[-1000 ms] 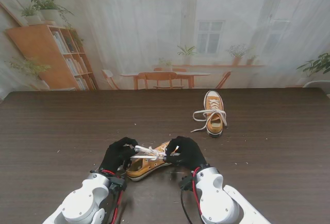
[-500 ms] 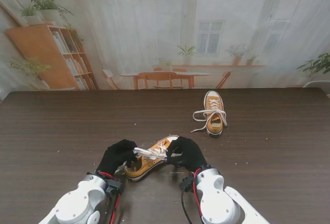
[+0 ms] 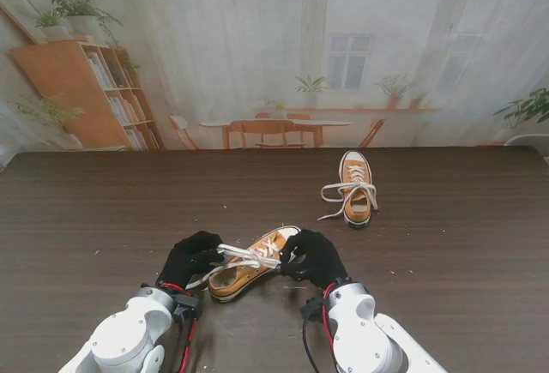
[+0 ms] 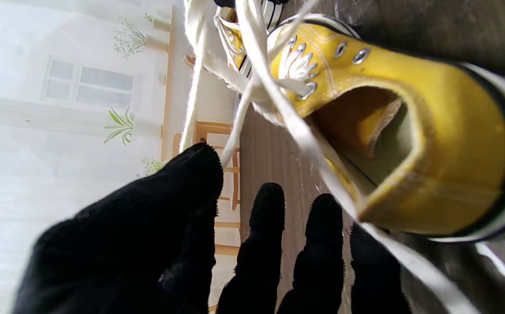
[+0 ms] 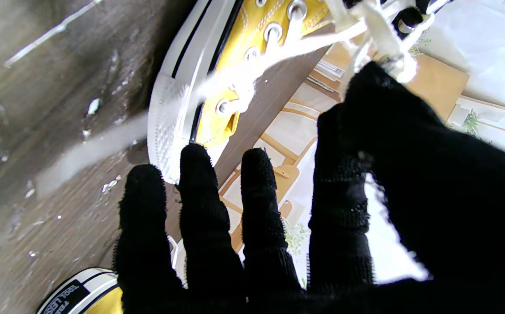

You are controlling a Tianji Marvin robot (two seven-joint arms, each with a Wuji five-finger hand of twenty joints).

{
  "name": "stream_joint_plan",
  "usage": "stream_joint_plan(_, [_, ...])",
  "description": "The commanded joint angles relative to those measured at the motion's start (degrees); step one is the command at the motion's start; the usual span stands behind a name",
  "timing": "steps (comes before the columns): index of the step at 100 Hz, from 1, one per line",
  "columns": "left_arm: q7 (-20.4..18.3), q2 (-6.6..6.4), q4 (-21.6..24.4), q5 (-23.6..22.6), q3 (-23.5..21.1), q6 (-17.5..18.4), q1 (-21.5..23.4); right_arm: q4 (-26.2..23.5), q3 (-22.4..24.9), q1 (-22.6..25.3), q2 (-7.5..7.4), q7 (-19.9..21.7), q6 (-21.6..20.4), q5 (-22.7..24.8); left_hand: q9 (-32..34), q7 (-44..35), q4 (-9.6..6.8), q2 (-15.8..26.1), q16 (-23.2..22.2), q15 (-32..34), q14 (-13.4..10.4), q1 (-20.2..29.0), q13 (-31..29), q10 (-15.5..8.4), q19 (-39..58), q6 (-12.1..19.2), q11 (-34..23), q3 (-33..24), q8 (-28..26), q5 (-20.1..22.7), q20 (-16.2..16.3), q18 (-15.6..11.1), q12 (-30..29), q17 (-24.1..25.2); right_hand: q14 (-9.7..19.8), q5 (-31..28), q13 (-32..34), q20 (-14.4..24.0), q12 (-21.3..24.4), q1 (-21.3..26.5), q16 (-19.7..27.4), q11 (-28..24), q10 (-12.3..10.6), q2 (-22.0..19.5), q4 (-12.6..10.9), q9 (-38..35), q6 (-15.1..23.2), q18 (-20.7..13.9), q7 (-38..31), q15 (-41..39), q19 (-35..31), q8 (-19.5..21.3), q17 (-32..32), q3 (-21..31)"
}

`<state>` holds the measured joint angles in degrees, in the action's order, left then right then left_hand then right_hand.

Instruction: Tie the shoelaces into a bow on the shoes

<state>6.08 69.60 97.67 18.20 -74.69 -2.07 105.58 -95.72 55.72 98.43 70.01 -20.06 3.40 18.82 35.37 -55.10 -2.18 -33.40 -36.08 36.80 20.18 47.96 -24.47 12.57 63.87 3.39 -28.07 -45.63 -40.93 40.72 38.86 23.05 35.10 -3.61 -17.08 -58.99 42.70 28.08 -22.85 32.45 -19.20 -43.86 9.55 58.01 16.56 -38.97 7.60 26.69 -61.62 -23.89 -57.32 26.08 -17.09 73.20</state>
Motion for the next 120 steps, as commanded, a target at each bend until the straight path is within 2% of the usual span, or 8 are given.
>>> stream_joint_plan(1, [-0.7,0.13,-0.4,0.0,-0.3,-0.8,-0.4,-0.3,0.2,0.5,-0.34,0.8,0.3,0.4,-0.4,-1.7,-0.97,1.0,1.4,-0.7,0.2,0.7,0.2,0.0,-0.3,3.7,0.1,-1.3,-1.4,-1.0,-0.6,2.7,-1.0,0.4,-0.1,-2.6,-1.0,-0.6,1.0,2.3,0.6,0.9,0.3,-0.7,0.3,0.5,0.7,-0.8,-2.5,0.6,0.4,2.9,0.8,2.3])
stream_joint_plan(17, [0.2,0.43,-1.2,0.0,-0.5,-1.9,-1.0,-0.3,0.5,0.8,-0.41,0.7,0.7,0.9,-0.3,-2.0,-1.04,0.6,1.2,-0.8,0.3,0.6,0.0,0.1,-0.2,3.5,-0.2,-1.9,-1.2,-0.8,-0.6,3.1,-1.0,0.1,0.0,-2.8,-1.2,-0.4,0.8,2.3,0.5,0.5,-0.2,-0.6,0.3,0.4,1.5,-0.8,-2.2,0.5,-0.1,3.3,1.0,2.2])
stream_joint_plan(68, [4.7,1.63,-2.7,-1.2,-1.2,-4.7,-3.1,-0.2,0.8,1.4,-0.13,-0.6,2.2,1.4,-0.6,-2.6,-0.33,0.5,0.8,-0.4,0.3,0.6,-0.1,0.0,0.2,2.4,-1.0,-2.6,-0.5,-0.9,-0.4,3.2,-0.8,-0.3,0.3,-2.9,-1.0,-0.1,0.5,2.9,0.2,-0.4,-0.5,-0.8,0.3,-0.1,-0.3,-1.1,-2.1,0.2,-0.6,3.7,0.8,2.7])
stream_joint_plan(104, [5.9,2.05,-4.0,-1.8,-1.1,-6.3,-5.1,0.0,1.4,1.8,0.19,-1.6,4.2,1.3,-0.9,-2.9,0.51,0.7,0.7,0.1,0.1,1.0,-0.2,-0.1,1.0,2.3,-1.5,-2.2,0.1,-1.2,-0.3,3.0,-0.7,-0.5,0.4,-2.8,-0.5,0.1,0.4,3.2,0.1,-0.8,-0.3,-1.2,0.3,-0.5,-0.7,-1.1,-2.2,-0.2,-1.2,4.1,0.3,2.5])
stream_joint_plan(120, [6.8,2.23,-4.0,-2.6,-1.0,-7.2,-5.3,0.0,1.9,2.4,0.28,-2.2,4.5,1.5,-0.9,-3.1,0.75,0.7,0.6,0.5,0.0,1.1,-0.3,-0.2,1.3,2.2,-1.8,-2.1,0.4,-1.2,-0.3,3.0,-0.7,-0.5,0.3,-2.7,-0.5,0.2,0.3,3.6,0.1,-1.0,-0.1,-1.5,0.4,-0.7,-2.1,-1.1,-2.1,-0.4,-1.5,4.2,0.1,2.6])
